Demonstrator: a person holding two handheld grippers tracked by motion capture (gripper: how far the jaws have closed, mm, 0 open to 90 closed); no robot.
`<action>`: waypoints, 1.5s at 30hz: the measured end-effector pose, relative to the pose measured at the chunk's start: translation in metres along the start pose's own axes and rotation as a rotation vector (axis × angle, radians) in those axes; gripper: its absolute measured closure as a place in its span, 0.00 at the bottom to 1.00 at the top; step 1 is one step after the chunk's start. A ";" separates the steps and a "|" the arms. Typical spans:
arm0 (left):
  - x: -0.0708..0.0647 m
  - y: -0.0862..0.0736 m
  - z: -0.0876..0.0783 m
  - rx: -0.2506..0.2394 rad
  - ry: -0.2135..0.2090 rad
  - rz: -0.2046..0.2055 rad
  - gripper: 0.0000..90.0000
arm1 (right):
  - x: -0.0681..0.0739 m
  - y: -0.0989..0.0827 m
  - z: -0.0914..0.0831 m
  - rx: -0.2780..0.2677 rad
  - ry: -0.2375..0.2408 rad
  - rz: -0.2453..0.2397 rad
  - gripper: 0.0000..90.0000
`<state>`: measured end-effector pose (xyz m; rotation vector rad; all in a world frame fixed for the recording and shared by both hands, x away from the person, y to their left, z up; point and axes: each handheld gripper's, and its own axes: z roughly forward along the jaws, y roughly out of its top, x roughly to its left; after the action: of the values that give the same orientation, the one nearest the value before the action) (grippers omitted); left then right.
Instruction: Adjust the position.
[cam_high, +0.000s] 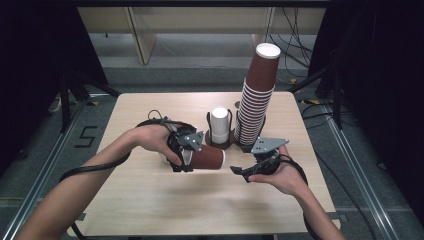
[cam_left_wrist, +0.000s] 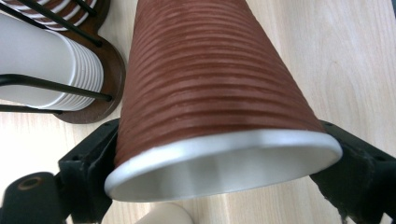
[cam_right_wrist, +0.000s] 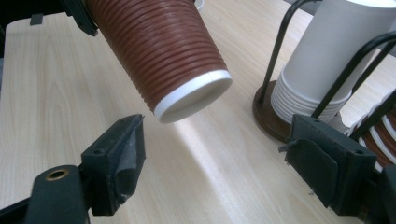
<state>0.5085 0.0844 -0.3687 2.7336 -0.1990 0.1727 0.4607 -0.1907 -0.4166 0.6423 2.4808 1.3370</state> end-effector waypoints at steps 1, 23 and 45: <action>0.000 0.000 0.000 0.007 -0.001 0.002 0.12 | -0.001 0.001 0.001 0.003 0.011 -0.028 0.23; -0.002 0.012 0.003 0.188 -0.078 0.018 0.12 | 0.017 0.019 0.021 0.056 0.065 -0.174 0.23; -0.004 0.021 0.004 0.238 -0.124 0.055 0.12 | 0.031 0.035 0.048 0.094 0.122 -0.291 0.21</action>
<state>0.5018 0.0642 -0.3648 2.9798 -0.3066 0.0444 0.4629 -0.1237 -0.4137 0.2108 2.6210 1.1864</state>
